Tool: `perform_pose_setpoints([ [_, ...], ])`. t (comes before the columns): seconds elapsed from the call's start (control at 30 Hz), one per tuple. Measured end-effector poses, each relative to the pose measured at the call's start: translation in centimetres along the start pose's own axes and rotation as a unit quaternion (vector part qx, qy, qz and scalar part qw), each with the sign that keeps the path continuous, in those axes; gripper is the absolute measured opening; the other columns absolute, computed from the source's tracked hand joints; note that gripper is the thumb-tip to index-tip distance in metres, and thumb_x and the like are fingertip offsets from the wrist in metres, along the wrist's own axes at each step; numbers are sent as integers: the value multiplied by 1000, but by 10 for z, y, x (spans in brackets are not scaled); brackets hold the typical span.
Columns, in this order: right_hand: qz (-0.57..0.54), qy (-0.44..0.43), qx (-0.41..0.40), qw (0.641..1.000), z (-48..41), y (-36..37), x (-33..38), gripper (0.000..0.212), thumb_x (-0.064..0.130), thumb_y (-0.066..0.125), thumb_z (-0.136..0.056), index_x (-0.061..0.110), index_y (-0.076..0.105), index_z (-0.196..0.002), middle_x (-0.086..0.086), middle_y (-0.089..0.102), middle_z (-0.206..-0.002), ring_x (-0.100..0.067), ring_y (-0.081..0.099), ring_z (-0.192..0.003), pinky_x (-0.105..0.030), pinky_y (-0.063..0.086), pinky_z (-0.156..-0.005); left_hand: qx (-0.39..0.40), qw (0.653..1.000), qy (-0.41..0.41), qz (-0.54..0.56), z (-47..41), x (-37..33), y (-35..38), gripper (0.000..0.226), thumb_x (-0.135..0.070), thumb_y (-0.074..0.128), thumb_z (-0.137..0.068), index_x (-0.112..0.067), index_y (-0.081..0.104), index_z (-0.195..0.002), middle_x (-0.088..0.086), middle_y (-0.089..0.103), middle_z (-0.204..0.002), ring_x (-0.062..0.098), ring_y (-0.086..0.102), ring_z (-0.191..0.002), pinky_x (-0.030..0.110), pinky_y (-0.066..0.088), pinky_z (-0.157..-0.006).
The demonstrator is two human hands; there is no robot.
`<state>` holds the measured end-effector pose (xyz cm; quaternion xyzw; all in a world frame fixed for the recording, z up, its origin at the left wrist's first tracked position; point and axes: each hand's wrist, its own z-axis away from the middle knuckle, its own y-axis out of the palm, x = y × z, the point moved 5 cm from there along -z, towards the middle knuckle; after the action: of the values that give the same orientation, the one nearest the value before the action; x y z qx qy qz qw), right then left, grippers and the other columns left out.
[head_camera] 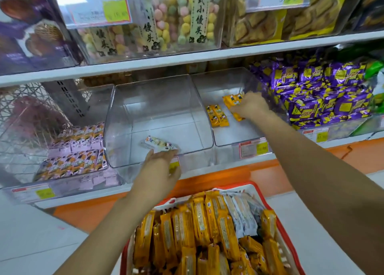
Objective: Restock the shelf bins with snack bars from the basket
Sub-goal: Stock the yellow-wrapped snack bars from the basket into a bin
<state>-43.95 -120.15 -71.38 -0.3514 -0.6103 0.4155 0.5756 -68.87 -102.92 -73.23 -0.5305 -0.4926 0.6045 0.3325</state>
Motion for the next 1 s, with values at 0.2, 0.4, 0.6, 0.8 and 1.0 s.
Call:
perform_pose_setpoints([
  [0.2,61,-18,29,998,-31,29,15,42,24,53,-95,-2,52,-129,-19,49,-136,-33,46,-129,-36,41,-101,-8,999,14,30,-8,4,-2,41,-25,51,-95,-25,48,-136,5,64,-122,20,52,-114,22,19,-110],
  [0.4,-24,23,98,995,-40,48,13,30,17,57,-91,11,44,-65,-11,52,-91,-23,56,-92,-29,42,-67,-3,999,29,23,-8,11,7,44,-26,49,-96,-28,41,-140,-5,52,-138,19,31,-135,23,13,-112],
  [0.6,-81,-8,75,994,-12,32,21,18,14,50,-93,2,54,-81,-14,52,-95,-22,52,-91,-28,40,-59,-40,991,60,110,3,7,4,46,-17,56,-93,-18,47,-138,0,51,-138,16,39,-131,23,19,-112],
  [0.8,-149,-106,-95,979,69,-3,7,7,15,60,-86,18,57,-80,-5,61,-87,-27,59,-95,-29,42,-81,-94,966,123,208,43,-14,9,26,-18,51,-91,-17,62,-116,-9,59,-110,-2,51,-98,10,36,-84],
  [1.0,-138,-141,2,980,184,26,-26,11,18,59,-91,16,56,-80,6,56,-70,-9,52,-64,-13,34,-54,156,979,91,94,79,-16,84,16,-17,53,-92,-14,67,-98,-2,69,-97,14,63,-91,19,42,-74],
])
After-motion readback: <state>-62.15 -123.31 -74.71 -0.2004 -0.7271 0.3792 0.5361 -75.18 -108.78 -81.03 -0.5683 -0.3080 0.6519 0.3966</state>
